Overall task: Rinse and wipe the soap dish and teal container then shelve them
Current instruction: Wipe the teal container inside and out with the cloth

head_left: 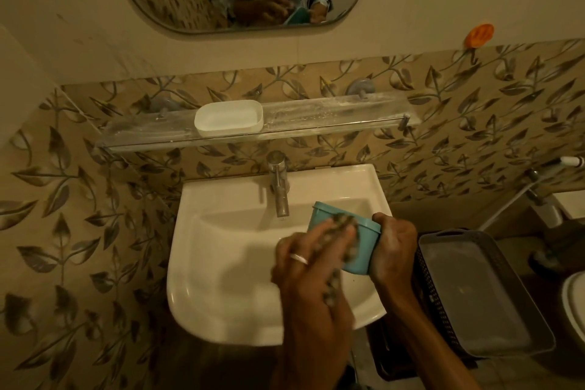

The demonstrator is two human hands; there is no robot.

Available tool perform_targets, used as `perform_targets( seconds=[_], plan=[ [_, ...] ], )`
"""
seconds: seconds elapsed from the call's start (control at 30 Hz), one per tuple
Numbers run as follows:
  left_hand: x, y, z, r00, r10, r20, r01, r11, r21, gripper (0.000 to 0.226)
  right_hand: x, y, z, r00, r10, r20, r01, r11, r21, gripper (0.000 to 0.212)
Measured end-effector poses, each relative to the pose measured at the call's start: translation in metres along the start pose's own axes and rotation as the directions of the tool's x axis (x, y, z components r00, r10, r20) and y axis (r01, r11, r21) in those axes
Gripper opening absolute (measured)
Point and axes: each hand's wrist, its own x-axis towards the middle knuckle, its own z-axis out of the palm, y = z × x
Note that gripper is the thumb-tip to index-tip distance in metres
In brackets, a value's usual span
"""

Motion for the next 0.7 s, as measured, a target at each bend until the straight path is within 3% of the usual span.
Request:
perform_targets(
  seconds=[0.1, 0.3, 0.37, 0.5, 0.57, 0.7],
  plan=[
    [-0.007, 0.0, 0.006, 0.992, 0.122, 0.028, -0.124, 0.991, 0.052, 0.048, 0.001, 0.004, -0.001, 0.995, -0.097, 0.033, 0.098, 0.994, -0.046, 0.043],
    [0.037, -0.037, -0.01, 0.974, -0.223, 0.034, 0.225, 0.972, -0.063, 0.047, -0.001, 0.007, 0.0, 0.986, -0.164, 0.034, 0.164, 0.986, -0.015, 0.037],
    [0.032, -0.033, -0.011, 0.983, -0.183, 0.031, 0.184, 0.981, -0.065, 0.043, -0.001, 0.009, 0.0, 0.987, -0.158, 0.031, 0.158, 0.987, -0.005, 0.037],
    [0.003, -0.006, -0.004, 0.996, 0.064, 0.067, -0.062, 0.998, -0.029, 0.049, 0.001, 0.013, -0.002, 0.991, -0.13, 0.035, 0.129, 0.992, 0.012, 0.038],
    [0.006, -0.009, -0.004, 0.993, 0.098, 0.065, -0.096, 0.995, -0.034, 0.05, 0.0, 0.013, -0.005, 0.99, -0.139, 0.037, 0.138, 0.99, 0.017, 0.038],
    [0.027, -0.03, -0.009, 0.983, -0.179, 0.03, 0.181, 0.965, -0.191, 0.04, -0.007, 0.011, -0.004, 0.99, -0.133, 0.039, 0.134, 0.991, -0.002, 0.036]
  ],
)
